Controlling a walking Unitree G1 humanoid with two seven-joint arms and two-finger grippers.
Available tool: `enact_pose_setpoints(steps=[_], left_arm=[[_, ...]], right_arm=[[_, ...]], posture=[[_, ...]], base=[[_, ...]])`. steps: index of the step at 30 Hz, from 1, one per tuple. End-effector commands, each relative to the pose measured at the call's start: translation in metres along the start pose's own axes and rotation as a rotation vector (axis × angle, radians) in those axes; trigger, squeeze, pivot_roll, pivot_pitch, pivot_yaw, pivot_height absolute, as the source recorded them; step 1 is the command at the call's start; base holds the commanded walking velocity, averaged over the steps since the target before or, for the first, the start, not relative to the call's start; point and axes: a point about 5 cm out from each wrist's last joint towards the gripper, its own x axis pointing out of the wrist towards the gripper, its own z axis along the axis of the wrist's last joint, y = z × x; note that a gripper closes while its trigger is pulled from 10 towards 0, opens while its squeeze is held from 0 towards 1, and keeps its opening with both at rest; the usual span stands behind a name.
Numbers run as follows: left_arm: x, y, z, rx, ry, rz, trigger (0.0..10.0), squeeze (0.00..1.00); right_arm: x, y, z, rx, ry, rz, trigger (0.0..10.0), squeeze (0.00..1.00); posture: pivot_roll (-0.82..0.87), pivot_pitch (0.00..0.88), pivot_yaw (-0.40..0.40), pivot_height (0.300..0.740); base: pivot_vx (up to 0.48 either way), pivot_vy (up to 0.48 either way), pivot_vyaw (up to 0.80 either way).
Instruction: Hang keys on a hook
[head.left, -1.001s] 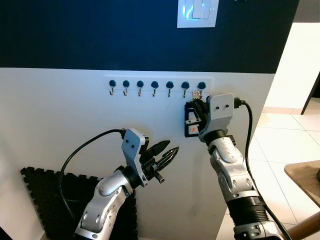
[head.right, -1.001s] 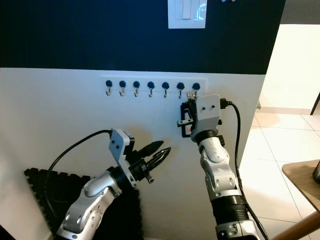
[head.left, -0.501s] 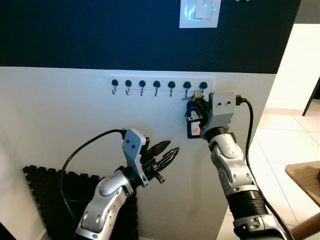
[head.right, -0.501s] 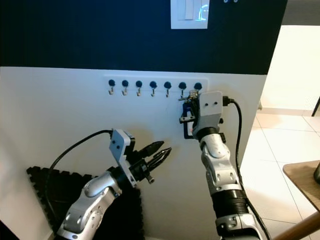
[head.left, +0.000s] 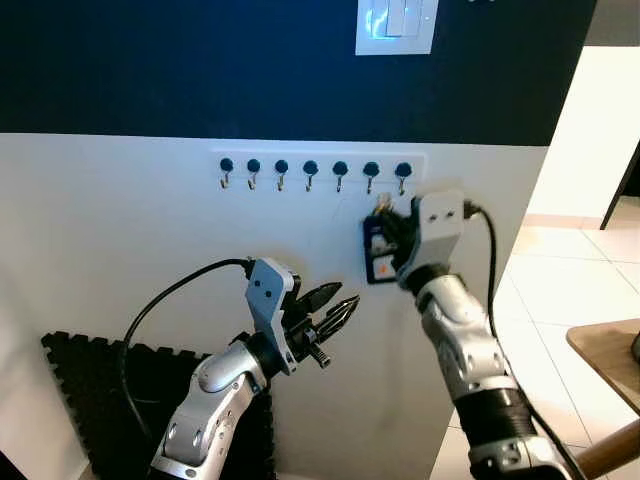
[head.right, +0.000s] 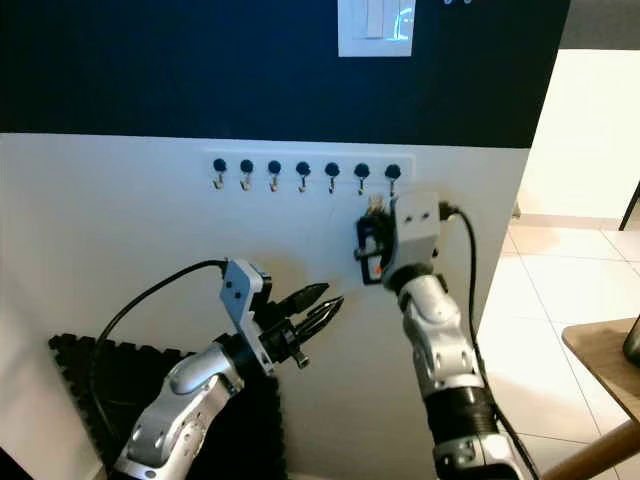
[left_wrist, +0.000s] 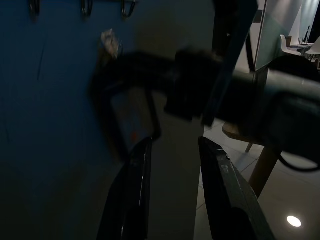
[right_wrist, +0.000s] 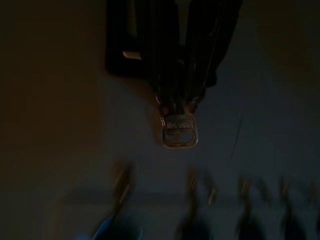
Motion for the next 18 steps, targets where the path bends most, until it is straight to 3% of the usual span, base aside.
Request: enact_pose_setpoints(steps=[1,8,11,12,14,18], left_arm=[[-0.002,0.0,0.001,0.022,0.017,-0.007,10.0,0.0],[-0.001,0.0,0.0,0.024,0.018,-0.01,10.0,0.0],[-0.001,-0.001,0.002,0.024,0.01,-0.012,10.0,0.0],[-0.001,-0.001,0.002,0.024,0.007,-0.012,10.0,0.0],[-0.002,-0.001,0.002,0.024,0.005,-0.013,10.0,0.0],[-0.005,-0.002,0.002,-0.005,0.004,-0.026,10.0,0.0]], right_arm=[[-0.002,0.005,-0.001,0.008,0.002,0.024,10.0,0.0],[-0.006,0.006,-0.004,0.014,0.012,0.032,10.0,0.0],[-0.012,0.011,0.005,0.045,-0.071,0.081,10.0,0.0],[-0.015,0.014,0.009,0.11,-0.11,0.104,10.0,0.0],[-0.017,0.015,0.012,0.157,-0.135,0.118,10.0,0.0],[-0.039,0.008,0.014,0.504,-0.176,0.152,10.0,0.0]], posture=[[0.01,0.057,0.035,0.74],[0.01,0.056,0.035,0.74],[0.01,0.053,0.033,0.74],[0.01,0.052,0.032,0.74],[0.01,0.052,0.032,0.74],[0.02,0.047,0.028,0.74]], base=[[0.0,0.0,0.0],[0.0,0.0,0.0],[0.0,0.0,0.0],[0.0,0.0,0.0],[0.0,0.0,0.0],[0.0,0.0,0.0]])
